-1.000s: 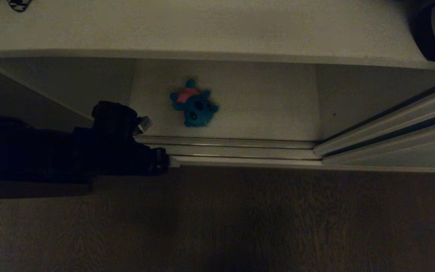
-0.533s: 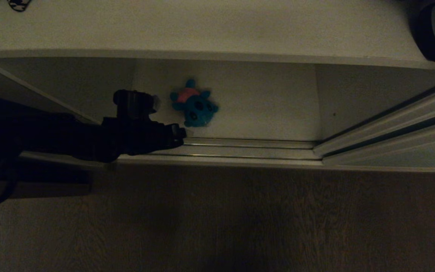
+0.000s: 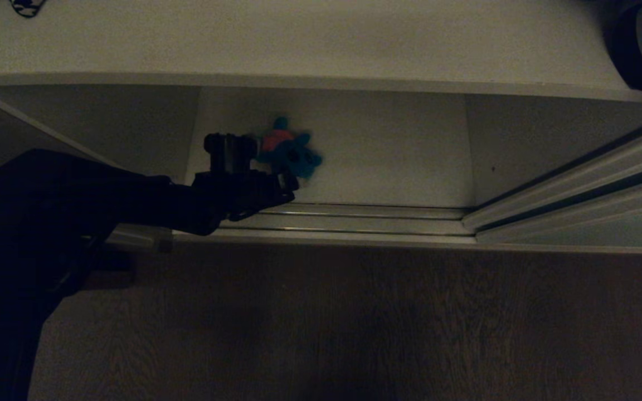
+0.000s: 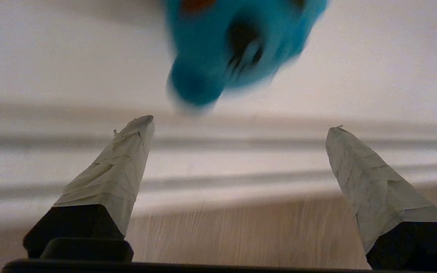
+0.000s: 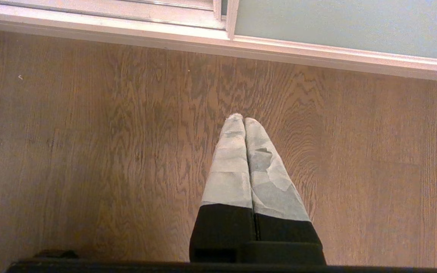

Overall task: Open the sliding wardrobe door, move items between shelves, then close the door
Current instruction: Place the blue doll on the higher shelf

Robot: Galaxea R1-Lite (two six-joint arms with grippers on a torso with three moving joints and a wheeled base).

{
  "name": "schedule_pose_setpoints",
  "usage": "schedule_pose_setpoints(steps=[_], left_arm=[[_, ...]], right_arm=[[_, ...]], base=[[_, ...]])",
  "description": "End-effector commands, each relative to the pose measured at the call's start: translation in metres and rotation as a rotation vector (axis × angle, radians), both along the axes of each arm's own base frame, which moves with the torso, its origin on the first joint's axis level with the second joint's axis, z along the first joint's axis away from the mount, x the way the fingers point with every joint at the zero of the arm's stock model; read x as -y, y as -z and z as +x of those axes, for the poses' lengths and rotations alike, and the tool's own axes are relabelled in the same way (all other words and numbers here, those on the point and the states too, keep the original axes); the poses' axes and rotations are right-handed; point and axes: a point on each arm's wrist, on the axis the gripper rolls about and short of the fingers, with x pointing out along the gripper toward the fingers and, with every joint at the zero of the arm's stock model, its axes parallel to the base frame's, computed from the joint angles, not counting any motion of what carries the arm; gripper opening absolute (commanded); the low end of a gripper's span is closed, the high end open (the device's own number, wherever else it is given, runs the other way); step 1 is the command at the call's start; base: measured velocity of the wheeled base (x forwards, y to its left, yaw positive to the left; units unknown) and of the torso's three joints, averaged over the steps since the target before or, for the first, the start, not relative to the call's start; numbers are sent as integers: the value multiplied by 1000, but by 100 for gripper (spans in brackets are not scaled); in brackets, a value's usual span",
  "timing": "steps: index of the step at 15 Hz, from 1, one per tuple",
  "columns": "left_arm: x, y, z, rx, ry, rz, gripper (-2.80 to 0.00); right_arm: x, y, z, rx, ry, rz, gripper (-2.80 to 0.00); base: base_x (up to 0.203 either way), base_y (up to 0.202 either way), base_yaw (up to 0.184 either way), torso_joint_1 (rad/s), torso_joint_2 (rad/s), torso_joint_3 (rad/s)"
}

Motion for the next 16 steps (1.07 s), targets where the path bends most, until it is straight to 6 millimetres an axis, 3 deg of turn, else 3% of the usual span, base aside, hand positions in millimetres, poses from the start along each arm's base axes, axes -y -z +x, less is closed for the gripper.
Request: schedule_pose_setpoints(steps=[1, 6, 12, 16], left_arm=[[7, -1, 7, 42, -3, -14, 0], [23, 19, 21, 64, -68, 17, 0], [28, 11, 37, 147, -81, 22, 0], [28, 25, 46, 152, -94, 74, 0]], right_arm=[[0, 0, 0, 2, -1, -1, -280], [0, 0, 0, 2, -1, -1, -280], [0, 0, 0, 2, -1, -1, -280], [0, 0, 0, 2, -1, -1, -280]], base=[[0, 0, 0, 0, 0, 0], [0, 0, 0, 0, 0, 0], [0, 0, 0, 0, 0, 0], [0, 0, 0, 0, 0, 0]])
